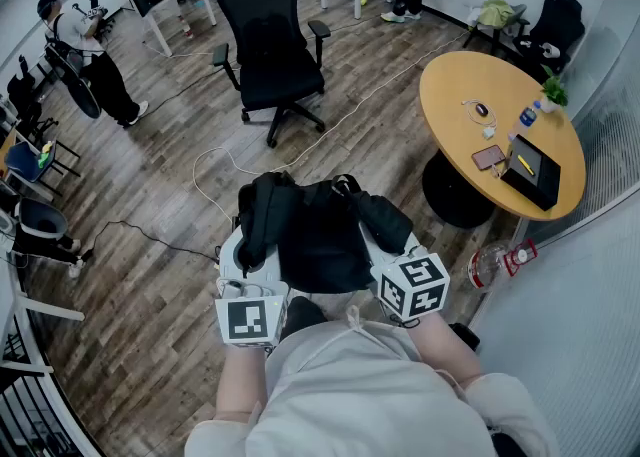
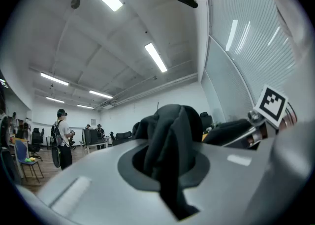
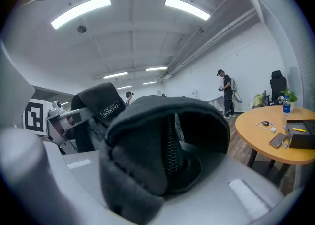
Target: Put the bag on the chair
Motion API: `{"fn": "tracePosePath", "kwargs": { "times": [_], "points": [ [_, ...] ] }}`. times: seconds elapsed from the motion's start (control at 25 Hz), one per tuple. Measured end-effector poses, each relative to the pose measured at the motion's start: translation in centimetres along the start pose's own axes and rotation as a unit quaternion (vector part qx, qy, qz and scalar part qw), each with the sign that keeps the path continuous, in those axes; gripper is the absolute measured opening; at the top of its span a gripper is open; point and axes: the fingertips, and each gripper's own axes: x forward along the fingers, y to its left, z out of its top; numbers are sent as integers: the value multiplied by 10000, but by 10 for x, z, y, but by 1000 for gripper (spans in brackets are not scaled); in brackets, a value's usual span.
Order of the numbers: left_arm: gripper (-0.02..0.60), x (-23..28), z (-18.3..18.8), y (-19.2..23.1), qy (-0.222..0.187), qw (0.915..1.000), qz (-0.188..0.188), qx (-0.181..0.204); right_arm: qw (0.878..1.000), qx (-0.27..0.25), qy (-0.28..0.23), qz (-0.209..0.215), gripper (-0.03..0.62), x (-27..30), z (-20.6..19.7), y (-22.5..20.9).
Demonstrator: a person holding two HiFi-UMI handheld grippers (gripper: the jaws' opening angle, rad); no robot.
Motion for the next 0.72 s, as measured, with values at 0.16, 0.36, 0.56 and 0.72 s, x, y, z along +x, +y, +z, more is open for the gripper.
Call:
{"fn": "tracePosePath", "kwargs": {
  "times": [0.16, 0.36, 0.56, 0.72],
  "points": [
    [23, -2, 4, 1, -7, 10000, -19, -31, 10000, -9, 25, -13, 28, -2, 2, 2],
    [23, -3, 5, -4, -9, 10000, -6, -13, 10000, -21, 50, 27, 28, -5, 0, 1],
    [23, -2, 4, -1, -67, 10000, 23, 64, 9998, 158, 46, 56, 28, -3, -1, -1],
    [23, 4, -1, -5, -80, 9999, -16, 105, 9996, 288, 59, 52, 27, 0, -5, -9]
  ]
}}
